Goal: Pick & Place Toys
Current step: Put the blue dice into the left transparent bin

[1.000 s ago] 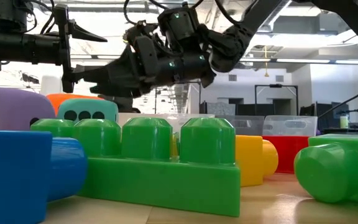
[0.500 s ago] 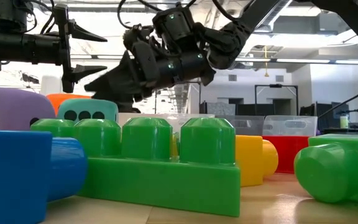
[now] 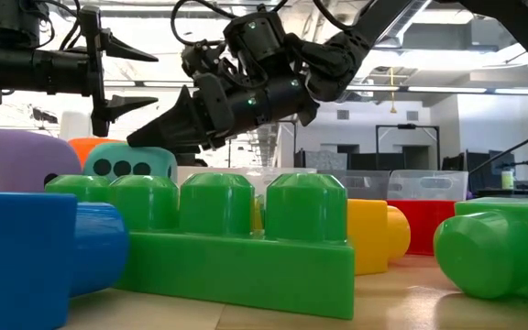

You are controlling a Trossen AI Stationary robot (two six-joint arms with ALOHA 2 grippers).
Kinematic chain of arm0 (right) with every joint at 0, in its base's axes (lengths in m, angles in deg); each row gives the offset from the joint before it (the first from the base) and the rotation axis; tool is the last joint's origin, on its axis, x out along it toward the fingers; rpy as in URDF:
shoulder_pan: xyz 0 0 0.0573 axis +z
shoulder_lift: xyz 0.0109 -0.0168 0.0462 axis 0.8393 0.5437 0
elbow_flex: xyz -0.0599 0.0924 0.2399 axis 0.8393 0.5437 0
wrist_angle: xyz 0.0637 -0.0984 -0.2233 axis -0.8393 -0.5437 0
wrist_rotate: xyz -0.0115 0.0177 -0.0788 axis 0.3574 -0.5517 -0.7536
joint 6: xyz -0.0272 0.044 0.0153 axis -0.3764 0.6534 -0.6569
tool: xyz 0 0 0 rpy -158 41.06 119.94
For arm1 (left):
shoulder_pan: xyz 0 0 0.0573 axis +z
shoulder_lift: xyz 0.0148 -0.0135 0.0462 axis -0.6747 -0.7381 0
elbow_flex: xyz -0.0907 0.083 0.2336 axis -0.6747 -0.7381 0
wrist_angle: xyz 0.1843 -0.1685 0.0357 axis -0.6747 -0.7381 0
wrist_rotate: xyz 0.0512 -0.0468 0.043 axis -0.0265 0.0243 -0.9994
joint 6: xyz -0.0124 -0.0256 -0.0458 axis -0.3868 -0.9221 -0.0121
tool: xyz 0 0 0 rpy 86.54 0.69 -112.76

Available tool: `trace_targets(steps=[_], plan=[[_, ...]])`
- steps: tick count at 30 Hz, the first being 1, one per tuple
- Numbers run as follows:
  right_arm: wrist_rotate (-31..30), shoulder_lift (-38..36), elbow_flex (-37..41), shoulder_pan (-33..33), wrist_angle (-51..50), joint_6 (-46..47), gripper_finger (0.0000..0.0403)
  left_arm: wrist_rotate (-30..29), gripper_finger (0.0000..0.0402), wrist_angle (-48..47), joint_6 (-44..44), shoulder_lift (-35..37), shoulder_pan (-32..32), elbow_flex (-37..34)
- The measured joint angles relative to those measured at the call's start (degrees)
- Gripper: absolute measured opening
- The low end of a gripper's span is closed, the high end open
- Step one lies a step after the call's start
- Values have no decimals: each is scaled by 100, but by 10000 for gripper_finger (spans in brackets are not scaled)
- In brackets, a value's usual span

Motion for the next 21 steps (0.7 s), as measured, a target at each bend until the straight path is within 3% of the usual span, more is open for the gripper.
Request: trace_targets(steps=[11,21], plan=[[-25,0,0,32,-12,46,376,-20,298,0,0,0,0,-2],[-443,0,-6,129,-209,44,376,-15,298,0,0,-2,-1,1]])
